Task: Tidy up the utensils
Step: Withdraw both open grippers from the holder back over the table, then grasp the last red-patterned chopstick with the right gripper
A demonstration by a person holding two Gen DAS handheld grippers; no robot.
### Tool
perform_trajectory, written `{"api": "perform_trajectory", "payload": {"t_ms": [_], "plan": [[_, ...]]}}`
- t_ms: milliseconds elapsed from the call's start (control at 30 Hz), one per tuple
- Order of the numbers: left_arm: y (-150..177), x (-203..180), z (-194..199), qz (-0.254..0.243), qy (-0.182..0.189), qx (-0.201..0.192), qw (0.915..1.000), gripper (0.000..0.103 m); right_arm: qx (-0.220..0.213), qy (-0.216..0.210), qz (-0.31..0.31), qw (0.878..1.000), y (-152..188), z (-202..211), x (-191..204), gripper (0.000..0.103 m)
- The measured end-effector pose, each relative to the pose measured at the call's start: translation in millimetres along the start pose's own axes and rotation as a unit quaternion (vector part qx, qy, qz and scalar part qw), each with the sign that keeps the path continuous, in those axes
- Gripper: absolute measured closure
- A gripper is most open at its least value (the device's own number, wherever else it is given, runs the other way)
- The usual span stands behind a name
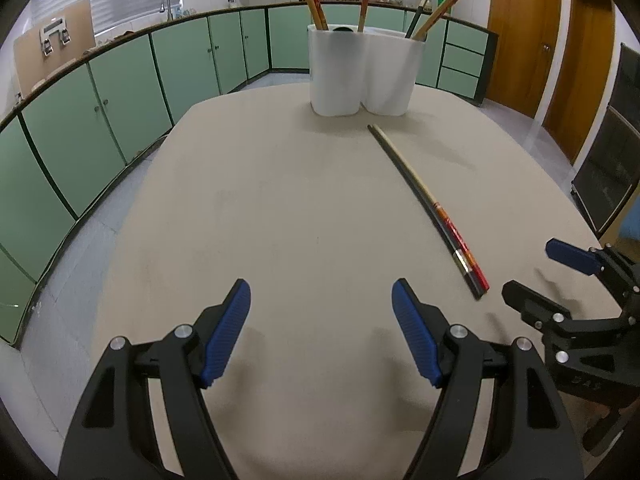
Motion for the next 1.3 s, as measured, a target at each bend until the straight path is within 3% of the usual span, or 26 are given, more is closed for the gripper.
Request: {"api": "perform_trajectory", "payload": {"t_ms": [300,733,867,1100,1300], "plan": [[6,4,-2,0.005,-0.001,0.004,1.0,0.031,0.018,0.001,0.003,1.0,3,-8,1,0.045],[7,6,-3,0.013,0.0,0.005,0.9999,0.031,0.027,-0.01,0.024,0.999,3,-12,21,0.049],[7,6,-3,0.013,0.0,0.005,0.9999,0.031,0.027,-0.014,0.016,0.999,1,-14,22,0.059],[8,3,-4,0.009,0.002,0.008,0.9999,0.031,0.025,-0.027,0.016,0.999,0,-14,27,0.094],[9,-8,-5,0.006,0.008,0.009,0.9999,0.031,0.018,-0.03,-0.004,0.999,-1,-11,23,0.097]]}}
Point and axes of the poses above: each gripper's, at about its wrist camera, not at the fingertips, and z roughly against the way its jaws point, x to its left, y to its underside, the point moved 9 cm from there along -z, roughly the way its jaws point, and after that the axes turned 5 degrees about z, right-handed, at the moved point
